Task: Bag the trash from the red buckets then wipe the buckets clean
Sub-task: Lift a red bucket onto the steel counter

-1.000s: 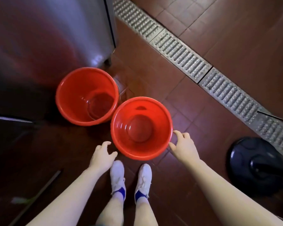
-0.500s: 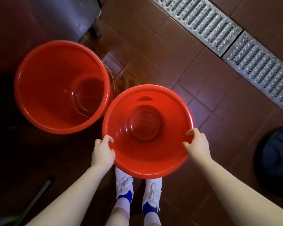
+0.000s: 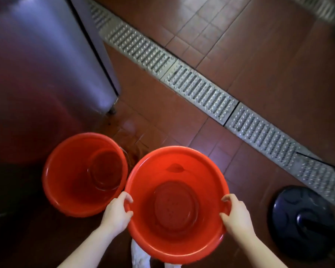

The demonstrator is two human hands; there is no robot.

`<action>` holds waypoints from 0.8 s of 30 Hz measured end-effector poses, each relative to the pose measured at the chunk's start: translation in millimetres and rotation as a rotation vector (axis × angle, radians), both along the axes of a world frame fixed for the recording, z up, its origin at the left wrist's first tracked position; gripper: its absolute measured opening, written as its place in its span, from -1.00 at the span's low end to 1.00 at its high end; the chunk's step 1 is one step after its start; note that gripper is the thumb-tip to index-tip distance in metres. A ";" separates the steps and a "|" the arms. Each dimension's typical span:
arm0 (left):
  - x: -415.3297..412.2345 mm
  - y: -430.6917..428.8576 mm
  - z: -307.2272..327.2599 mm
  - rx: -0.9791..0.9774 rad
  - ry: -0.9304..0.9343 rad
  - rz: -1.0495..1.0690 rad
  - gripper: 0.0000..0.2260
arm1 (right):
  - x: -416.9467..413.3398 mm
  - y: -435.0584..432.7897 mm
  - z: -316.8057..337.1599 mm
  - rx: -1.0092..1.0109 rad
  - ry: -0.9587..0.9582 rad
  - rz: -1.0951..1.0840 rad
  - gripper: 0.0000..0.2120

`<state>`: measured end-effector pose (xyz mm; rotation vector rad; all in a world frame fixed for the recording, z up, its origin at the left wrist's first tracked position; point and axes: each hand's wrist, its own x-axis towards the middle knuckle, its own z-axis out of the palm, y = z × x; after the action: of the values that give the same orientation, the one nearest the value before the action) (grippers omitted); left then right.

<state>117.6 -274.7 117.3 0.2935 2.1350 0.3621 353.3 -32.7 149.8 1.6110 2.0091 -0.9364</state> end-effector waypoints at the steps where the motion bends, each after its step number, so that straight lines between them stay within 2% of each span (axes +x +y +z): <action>1: -8.4 11.0 18.6 0.012 0.011 -0.010 -0.70 | -6.2 10.3 19.5 0.020 0.021 -0.005 -0.61; 9: -106.7 130.4 156.3 0.168 0.187 0.021 -0.67 | -93.5 134.0 140.5 0.179 0.338 -0.009 -0.60; 15: -174.3 233.9 252.0 0.309 0.344 0.136 -0.64 | -178.5 256.8 239.3 0.341 0.569 0.131 -0.56; 20: -241.6 306.9 316.5 0.458 0.385 0.302 -0.68 | -283.0 363.3 320.8 0.420 0.656 0.262 -0.54; 24: -314.5 346.4 355.8 0.543 0.488 0.391 -0.65 | -376.3 418.8 364.9 0.446 0.755 0.340 -0.55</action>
<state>-196.9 71.6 473.1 0.2882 2.5395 1.2108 -23.0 386.0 514.7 1.1058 3.0680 -1.1192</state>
